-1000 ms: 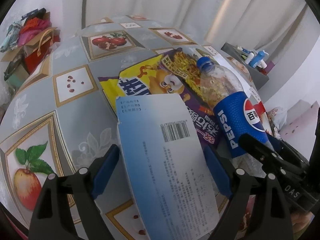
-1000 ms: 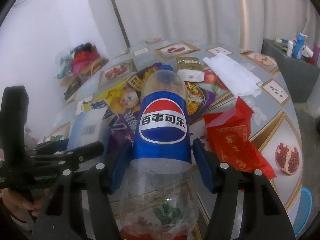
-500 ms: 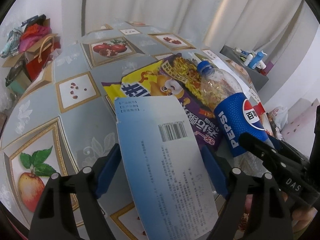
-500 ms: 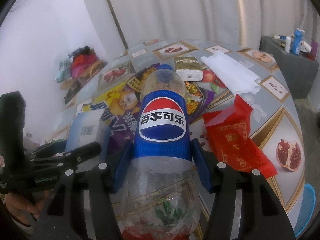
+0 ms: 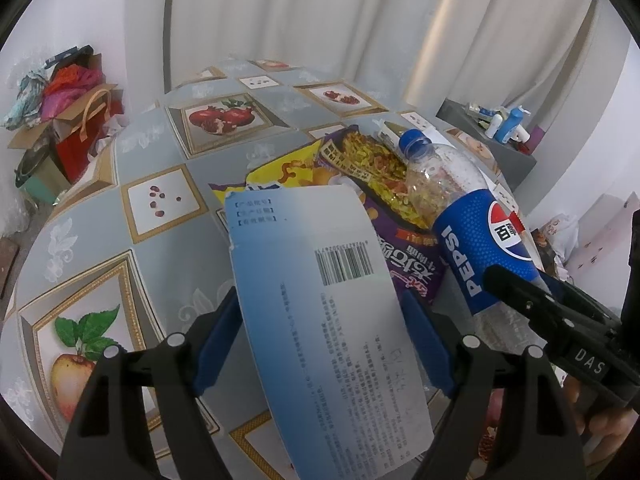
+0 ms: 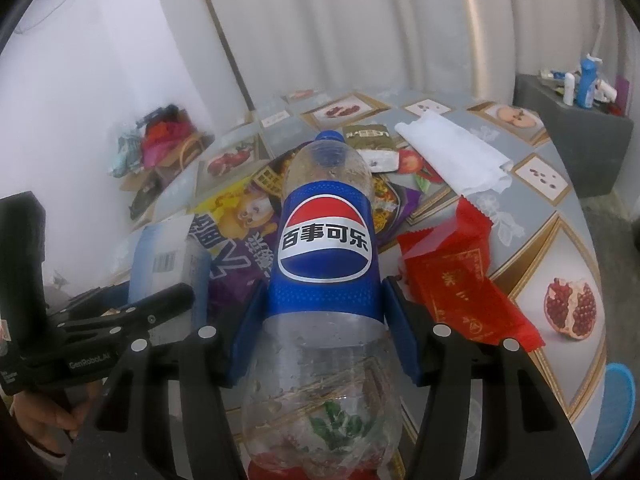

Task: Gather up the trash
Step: 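Grasp the white paper box with the left gripper while the right grasps the Pepsi bottle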

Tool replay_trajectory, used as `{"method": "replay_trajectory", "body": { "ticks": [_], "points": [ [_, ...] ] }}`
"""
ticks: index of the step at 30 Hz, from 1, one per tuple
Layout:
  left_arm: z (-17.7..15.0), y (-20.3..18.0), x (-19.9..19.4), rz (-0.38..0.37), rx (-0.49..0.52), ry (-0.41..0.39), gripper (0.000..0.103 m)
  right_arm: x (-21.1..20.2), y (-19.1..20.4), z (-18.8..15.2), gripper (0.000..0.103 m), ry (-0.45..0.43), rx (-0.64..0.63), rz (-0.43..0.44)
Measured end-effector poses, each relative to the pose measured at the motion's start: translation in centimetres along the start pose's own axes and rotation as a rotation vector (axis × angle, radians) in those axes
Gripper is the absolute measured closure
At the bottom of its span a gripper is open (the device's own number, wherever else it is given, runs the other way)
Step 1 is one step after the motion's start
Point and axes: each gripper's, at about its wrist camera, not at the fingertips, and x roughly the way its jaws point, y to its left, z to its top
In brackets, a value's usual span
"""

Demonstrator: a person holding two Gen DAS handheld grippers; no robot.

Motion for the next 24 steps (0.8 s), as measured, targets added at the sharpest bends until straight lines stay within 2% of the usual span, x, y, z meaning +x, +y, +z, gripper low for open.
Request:
{"method": "replay_trajectory", "body": {
  "ticks": [24],
  "points": [
    [0.6,-0.7,-4.3,-0.008,0.027,-0.096,0.026,-3.5,1.4,0.4,0.049,-0.073,-0.028,-0.001]
  ]
}}
